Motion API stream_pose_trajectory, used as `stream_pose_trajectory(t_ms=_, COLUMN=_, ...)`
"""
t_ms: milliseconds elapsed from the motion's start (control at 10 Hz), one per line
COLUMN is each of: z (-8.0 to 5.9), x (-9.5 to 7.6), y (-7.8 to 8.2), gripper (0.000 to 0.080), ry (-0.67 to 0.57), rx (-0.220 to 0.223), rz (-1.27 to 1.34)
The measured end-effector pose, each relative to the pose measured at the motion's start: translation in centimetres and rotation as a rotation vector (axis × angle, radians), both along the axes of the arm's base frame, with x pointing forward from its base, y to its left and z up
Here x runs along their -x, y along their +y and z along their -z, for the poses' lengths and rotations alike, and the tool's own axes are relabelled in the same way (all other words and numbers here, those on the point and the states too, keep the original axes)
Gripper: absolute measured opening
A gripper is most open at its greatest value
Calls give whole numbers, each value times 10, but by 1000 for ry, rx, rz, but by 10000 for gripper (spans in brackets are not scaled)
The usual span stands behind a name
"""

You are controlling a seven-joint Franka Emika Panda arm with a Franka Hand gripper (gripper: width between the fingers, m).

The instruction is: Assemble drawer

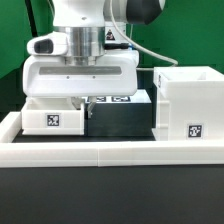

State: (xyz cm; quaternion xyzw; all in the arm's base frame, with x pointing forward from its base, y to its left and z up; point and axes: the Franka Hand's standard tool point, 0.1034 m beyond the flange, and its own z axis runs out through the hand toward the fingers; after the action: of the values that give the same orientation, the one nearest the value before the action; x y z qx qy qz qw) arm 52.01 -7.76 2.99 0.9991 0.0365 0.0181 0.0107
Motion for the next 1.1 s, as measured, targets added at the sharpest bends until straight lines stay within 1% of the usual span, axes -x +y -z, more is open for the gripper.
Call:
stream_pose_trajectory(t_ms=100, z=-6, x=0, y=0, gripper=41, ry=-6, rx=-4, rz=1)
stream_pose_trajectory(t_ms=200, z=-2, x=1, y=-1, gripper=41, ry=0, rx=-2, rz=2)
stream_pose_trajectory(t_ms=500, z=-1, x=2, y=-1, gripper=41, ry=4, rx=-1, rz=-14)
stream_pose_trajectory(t_ms=600, z=0, x=3, y=-1, gripper=41, ry=4, rx=5, rz=-75)
stream_pose_trajectory(t_ms=700, z=2, x=6, y=-1, gripper=41, ry=11, rx=11, rz=-190)
stream_pose_trajectory(t_ms=900, z=3, x=5, y=-7, gripper=41, ry=18, rx=22, rz=-392)
stream_pose_trajectory(t_ms=1100, z=4, x=5, y=-10, gripper=41, ry=27, rx=33, rz=-528)
